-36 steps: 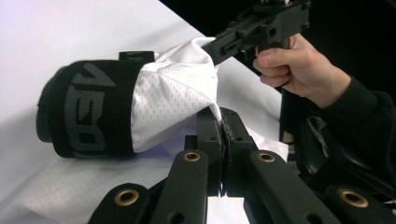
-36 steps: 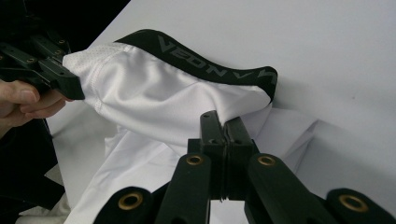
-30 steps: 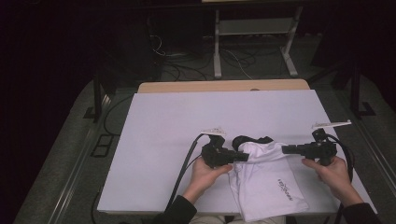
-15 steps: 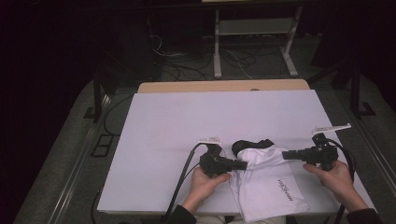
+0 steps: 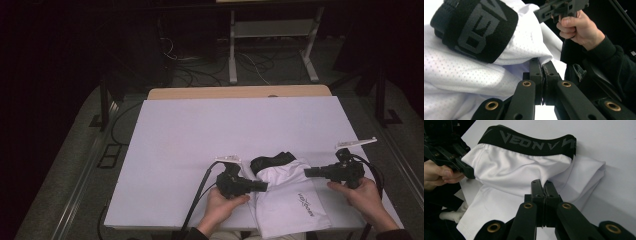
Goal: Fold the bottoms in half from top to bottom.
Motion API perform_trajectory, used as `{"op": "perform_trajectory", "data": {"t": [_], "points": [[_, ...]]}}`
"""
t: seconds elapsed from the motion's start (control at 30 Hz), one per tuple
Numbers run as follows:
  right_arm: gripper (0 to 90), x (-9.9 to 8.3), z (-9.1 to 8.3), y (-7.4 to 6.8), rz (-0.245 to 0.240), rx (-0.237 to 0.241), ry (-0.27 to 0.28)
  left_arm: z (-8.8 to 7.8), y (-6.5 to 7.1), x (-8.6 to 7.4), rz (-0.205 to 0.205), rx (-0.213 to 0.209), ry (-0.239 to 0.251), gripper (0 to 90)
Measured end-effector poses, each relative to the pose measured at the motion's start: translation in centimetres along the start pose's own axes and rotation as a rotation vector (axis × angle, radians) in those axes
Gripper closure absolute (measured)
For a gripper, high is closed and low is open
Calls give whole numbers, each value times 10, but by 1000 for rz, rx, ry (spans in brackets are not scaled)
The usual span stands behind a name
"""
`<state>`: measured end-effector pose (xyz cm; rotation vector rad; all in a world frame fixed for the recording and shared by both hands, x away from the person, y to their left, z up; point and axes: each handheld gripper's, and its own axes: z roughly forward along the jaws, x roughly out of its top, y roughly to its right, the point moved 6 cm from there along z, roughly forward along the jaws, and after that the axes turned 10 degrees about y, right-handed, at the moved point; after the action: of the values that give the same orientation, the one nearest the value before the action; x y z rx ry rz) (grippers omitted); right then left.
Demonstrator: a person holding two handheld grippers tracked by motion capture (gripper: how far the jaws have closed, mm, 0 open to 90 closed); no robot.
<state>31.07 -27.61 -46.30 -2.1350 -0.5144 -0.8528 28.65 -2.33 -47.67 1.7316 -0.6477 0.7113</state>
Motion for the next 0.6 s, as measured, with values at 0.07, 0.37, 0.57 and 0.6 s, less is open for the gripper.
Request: {"op": "perform_trajectory", "data": {"t": [0.07, 0.37, 0.57, 0.6], "points": [[878, -1, 0, 0, 0, 1, -7, 0, 0, -3, -6, -2, -3, 868], [876, -7, 0, 1, 11, 2, -34, 2, 0, -10, -29, -10, -1, 869], [800, -9, 1, 2, 26, 2, -60, 0, -4, -16, -36, 1, -3, 868], [779, -8, 1, 2, 21, -7, -56, 0, -4, -16, -39, 2, 0, 869]]}}
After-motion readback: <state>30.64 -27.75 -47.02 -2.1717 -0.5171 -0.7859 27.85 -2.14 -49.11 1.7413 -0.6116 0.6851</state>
